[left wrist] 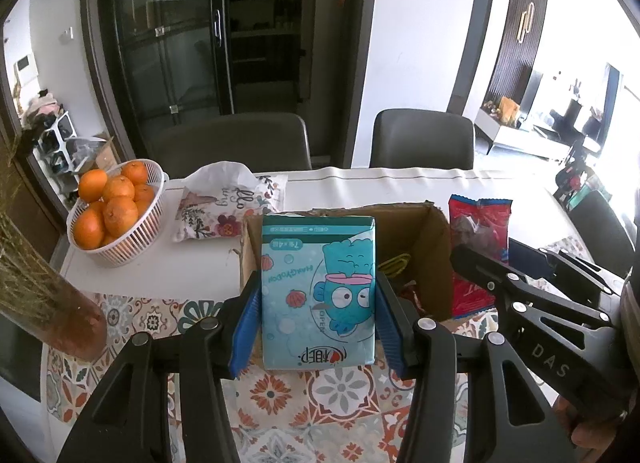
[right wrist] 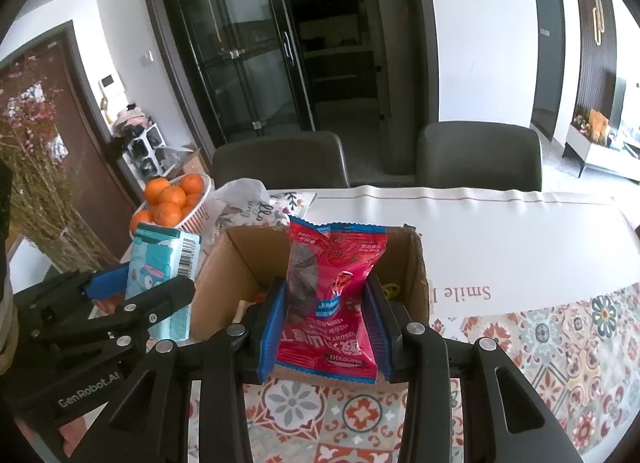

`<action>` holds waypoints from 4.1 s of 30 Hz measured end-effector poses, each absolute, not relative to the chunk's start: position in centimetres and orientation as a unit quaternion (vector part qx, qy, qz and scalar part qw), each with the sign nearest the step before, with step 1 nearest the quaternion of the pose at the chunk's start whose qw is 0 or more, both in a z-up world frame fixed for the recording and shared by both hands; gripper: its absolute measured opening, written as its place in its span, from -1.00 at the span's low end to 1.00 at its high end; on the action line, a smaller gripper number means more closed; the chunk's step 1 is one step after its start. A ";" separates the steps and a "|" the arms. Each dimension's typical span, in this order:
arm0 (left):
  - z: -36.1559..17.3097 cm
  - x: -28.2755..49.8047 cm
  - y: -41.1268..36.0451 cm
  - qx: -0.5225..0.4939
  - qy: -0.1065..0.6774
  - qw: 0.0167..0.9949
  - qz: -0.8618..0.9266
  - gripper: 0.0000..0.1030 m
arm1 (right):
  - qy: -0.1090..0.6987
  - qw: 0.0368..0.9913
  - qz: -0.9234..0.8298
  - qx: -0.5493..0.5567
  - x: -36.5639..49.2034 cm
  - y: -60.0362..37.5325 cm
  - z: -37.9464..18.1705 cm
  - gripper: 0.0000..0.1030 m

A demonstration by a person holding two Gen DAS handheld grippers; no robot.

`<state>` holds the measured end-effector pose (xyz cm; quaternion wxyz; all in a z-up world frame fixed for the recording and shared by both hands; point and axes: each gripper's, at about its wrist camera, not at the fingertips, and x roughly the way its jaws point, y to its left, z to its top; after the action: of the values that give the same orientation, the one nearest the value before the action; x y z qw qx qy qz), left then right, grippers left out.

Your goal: Organize soft objects

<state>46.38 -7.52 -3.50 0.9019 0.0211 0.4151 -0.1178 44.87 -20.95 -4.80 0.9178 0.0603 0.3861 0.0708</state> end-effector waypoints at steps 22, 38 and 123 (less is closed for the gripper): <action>-9.4 52.2 -8.4 0.044 0.485 0.866 -0.111 0.01 | 0.467 0.881 0.070 0.041 50.7 -21.2 -10.7 -0.23; -9.5 52.0 -8.3 0.059 0.484 0.868 -0.092 0.32 | 0.484 0.872 0.060 0.037 51.2 -21.4 -11.7 0.05; 4.2 4.2 -3.8 0.030 0.268 0.961 -0.068 1.00 | 0.272 0.962 -0.011 0.030 1.8 -19.5 4.5 0.66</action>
<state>4.17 -3.82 4.22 0.9607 0.0299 0.2677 -0.0679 1.79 -19.45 4.47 0.9618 0.0303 0.2719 -0.0110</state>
